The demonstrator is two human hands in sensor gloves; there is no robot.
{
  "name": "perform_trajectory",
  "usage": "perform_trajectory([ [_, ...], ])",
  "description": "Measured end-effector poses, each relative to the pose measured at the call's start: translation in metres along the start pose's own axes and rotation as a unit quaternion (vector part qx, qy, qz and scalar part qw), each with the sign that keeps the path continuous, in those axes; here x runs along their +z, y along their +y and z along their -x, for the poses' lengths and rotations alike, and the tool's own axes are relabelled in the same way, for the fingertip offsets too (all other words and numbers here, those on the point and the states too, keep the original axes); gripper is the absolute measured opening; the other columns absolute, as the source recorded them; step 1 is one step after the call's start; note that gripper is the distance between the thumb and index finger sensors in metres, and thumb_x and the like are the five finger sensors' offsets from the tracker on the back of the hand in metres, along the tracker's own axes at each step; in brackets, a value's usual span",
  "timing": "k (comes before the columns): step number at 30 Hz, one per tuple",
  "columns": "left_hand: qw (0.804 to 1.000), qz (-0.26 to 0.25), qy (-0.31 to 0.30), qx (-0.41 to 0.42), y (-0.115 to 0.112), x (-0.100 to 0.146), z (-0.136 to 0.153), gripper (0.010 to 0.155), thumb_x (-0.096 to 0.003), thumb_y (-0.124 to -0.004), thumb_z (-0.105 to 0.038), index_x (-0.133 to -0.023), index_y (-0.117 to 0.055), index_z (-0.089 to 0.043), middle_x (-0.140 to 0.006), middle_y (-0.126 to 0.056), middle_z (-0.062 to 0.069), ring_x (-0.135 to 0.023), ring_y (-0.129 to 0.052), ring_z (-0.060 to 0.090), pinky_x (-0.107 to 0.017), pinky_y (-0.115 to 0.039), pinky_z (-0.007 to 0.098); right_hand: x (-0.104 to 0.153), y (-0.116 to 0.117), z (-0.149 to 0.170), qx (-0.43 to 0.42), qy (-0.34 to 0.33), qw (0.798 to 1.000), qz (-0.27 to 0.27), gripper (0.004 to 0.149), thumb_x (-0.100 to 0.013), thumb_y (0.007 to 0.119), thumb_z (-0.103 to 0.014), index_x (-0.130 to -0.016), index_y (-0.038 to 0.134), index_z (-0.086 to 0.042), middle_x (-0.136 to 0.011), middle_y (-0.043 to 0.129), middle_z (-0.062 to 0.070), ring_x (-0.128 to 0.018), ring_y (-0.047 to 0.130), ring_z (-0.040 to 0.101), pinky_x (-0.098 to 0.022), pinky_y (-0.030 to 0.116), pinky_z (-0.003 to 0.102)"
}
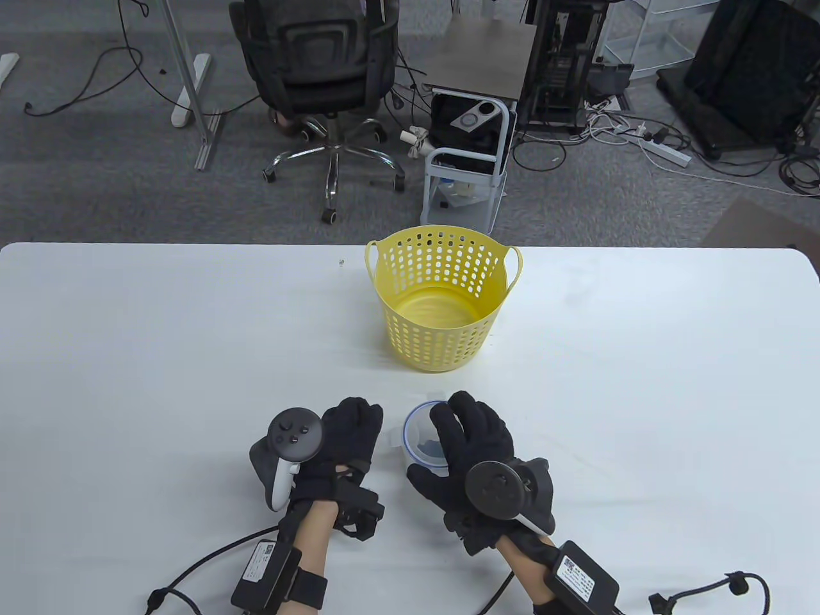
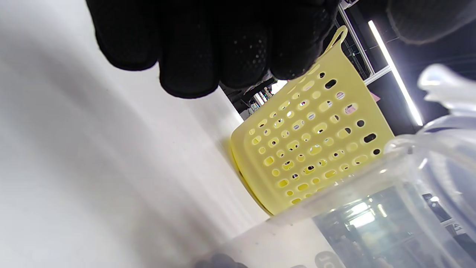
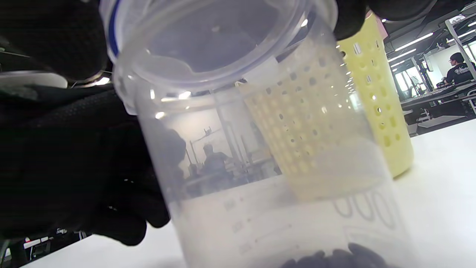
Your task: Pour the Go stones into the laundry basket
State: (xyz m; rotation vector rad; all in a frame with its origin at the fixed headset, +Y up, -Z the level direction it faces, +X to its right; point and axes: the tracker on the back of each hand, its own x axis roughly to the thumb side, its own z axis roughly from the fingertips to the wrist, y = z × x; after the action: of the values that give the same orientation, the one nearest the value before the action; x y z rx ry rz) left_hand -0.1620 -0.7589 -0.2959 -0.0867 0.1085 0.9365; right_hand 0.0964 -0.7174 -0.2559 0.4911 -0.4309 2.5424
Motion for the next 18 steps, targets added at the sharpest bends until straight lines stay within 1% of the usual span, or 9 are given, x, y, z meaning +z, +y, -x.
perform_trajectory([
  [5,1.0,0.001,0.0,0.001,0.0,0.0,0.0,0.072,-0.0429,-0.065,-0.078,-0.097,-0.069,-0.03,-0.094,-0.08,0.001,-0.083,-0.086,0.034,-0.063,-0.071,0.056,0.0,-0.017,0.009,-0.007,0.01,0.999,0.031,0.091,-0.037,0.088,-0.07,-0.104,0.052,-0.019,-0.112,0.043,0.022,-0.091,0.057,0.061,-0.063,0.052,0.075],
  [8,1.0,0.003,0.0,-0.001,-0.001,0.0,0.0,0.072,-0.0431,-0.065,-0.078,-0.097,-0.069,-0.03,-0.094,-0.08,0.001,-0.083,-0.086,0.034,-0.063,-0.071,0.056,0.0,-0.029,0.023,-0.004,0.032,0.998,0.049,0.09,-0.038,0.088,-0.069,-0.104,0.052,-0.019,-0.112,0.043,0.022,-0.092,0.056,0.062,-0.063,0.052,0.076],
  [12,1.0,0.003,0.001,-0.001,-0.001,0.001,0.001,0.072,-0.0431,-0.065,-0.077,-0.097,-0.069,-0.029,-0.094,-0.08,0.001,-0.083,-0.086,0.034,-0.062,-0.071,0.056,0.0,-0.037,0.05,0.005,0.074,0.995,0.065,0.09,-0.038,0.089,-0.068,-0.104,0.053,-0.019,-0.112,0.043,0.022,-0.092,0.054,0.063,-0.064,0.05,0.076],
  [18,1.0,0.002,0.004,-0.002,-0.001,0.002,0.002,0.072,-0.0432,-0.065,-0.077,-0.097,-0.069,-0.029,-0.095,-0.08,0.001,-0.083,-0.086,0.034,-0.063,-0.071,0.056,0.002,-0.038,0.094,0.018,0.159,0.986,0.049,0.088,-0.039,0.09,-0.065,-0.104,0.052,-0.019,-0.113,0.042,0.022,-0.093,0.051,0.064,-0.064,0.047,0.077],
])
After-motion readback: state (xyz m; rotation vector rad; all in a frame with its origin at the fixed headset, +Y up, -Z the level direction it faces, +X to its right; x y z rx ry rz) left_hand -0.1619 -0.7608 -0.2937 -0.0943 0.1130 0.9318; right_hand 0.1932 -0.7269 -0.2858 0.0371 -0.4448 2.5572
